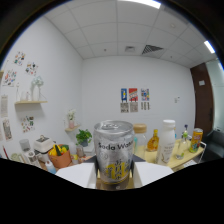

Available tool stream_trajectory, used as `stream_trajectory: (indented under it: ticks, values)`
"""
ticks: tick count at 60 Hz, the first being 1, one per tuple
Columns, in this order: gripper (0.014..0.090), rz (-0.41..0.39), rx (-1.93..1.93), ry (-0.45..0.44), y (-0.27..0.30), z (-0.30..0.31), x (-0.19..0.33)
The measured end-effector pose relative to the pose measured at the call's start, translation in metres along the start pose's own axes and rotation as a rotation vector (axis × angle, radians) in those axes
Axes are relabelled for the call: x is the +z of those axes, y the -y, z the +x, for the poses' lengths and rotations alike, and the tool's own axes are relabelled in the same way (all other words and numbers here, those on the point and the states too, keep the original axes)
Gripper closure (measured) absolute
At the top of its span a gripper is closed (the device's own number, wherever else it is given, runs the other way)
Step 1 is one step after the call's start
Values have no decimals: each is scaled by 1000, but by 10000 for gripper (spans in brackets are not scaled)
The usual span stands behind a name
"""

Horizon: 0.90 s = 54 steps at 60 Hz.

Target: Make me a cup of Mojito.

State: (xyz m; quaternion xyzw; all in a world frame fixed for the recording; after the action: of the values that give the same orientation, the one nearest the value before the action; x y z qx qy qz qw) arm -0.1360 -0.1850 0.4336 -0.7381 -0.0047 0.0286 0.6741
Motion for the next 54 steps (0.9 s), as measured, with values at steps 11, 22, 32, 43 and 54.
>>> stream_trajectory:
  ticks: [11,22,32,43,54]
  values:
    - [536,-89,14,-35,-79,39,-27]
    - [536,-168,33,-37,-175,63,-33]
    - [535,-187,113,-9,-225,71,-31]
    - [534,-174,451,26,-232,80,-25]
    - [536,-121,959,75,-216,90,-18]
